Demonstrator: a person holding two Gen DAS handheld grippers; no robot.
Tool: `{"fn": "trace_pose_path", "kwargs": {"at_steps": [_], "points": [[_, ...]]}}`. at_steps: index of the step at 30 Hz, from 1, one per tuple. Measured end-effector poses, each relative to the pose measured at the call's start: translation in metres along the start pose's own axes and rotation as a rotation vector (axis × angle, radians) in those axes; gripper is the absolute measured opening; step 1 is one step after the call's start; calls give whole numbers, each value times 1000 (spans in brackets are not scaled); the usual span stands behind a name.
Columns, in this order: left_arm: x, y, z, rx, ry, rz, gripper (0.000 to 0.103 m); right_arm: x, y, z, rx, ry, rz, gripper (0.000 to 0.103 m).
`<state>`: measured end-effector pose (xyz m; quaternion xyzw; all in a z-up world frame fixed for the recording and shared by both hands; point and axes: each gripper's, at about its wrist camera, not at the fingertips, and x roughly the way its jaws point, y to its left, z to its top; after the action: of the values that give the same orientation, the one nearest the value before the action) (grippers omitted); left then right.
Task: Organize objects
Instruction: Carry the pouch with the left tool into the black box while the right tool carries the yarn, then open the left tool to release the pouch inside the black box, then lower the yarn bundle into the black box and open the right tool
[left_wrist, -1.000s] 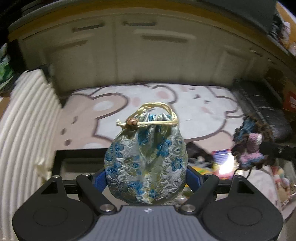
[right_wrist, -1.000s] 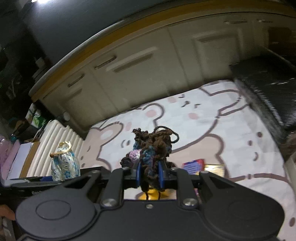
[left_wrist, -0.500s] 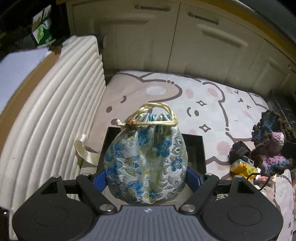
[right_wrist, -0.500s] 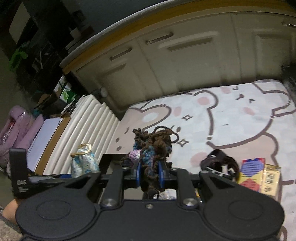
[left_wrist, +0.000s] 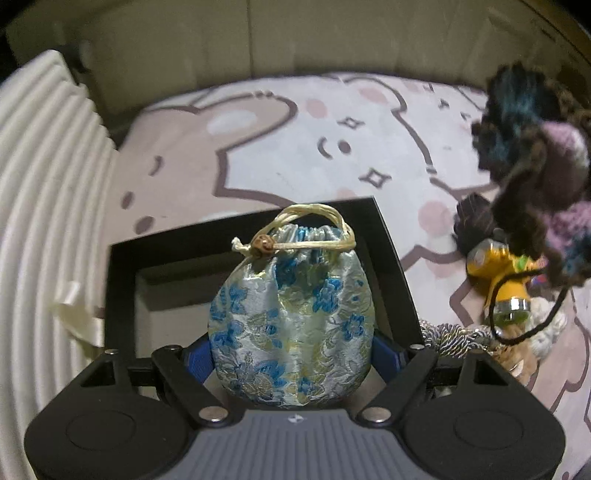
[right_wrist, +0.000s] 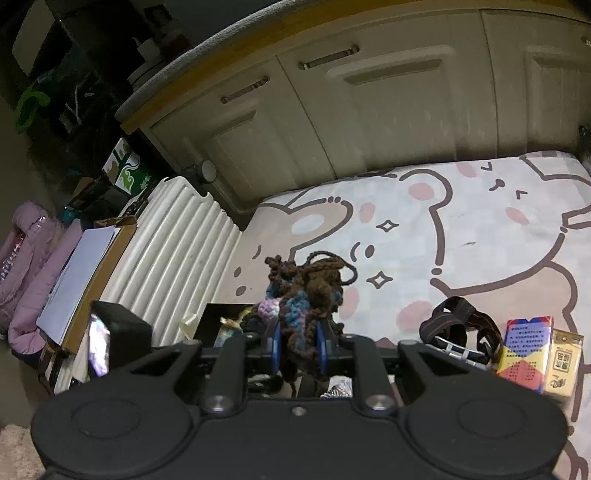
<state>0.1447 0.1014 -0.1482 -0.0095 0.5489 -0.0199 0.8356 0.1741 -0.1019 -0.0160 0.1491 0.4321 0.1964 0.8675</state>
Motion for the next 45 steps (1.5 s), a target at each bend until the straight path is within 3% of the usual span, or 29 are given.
{"fn": "trace_pose_path", "kwargs": {"at_steps": [4,6,10,14,18,21,22,26,31,36,39,42,45], "points": [[13,-4,5,-22,-1,-43,86,7,-7,2,21,12,-4,20],[17,-5,6,-45,-15,-41,98,10,-8,3,31,15,-1,20],[13,-1,8,-80,-30,-46,98,15,-7,4,47,7,13,20],[5,11,4,-97,9,-40,98,24,-5,6,65,12,27,20],[0,14,-7,-1,81,60,93,36,2,7,57,27,32,20],[1,16,-13,45,119,99,78,46,7,6,53,41,36,20],[3,18,-14,40,130,90,70,48,9,6,53,44,37,20],[15,19,-15,18,141,57,60,58,12,6,64,66,57,20],[25,11,-8,3,99,-54,47,63,17,5,51,75,71,20],[29,-6,-8,65,75,-71,46,72,19,4,49,97,87,20],[28,0,-11,50,72,-92,47,80,21,3,47,116,87,20],[25,7,-15,28,105,-111,57,91,23,1,16,138,74,20],[17,16,-18,23,98,-92,59,102,25,-2,-13,171,72,20]]}}
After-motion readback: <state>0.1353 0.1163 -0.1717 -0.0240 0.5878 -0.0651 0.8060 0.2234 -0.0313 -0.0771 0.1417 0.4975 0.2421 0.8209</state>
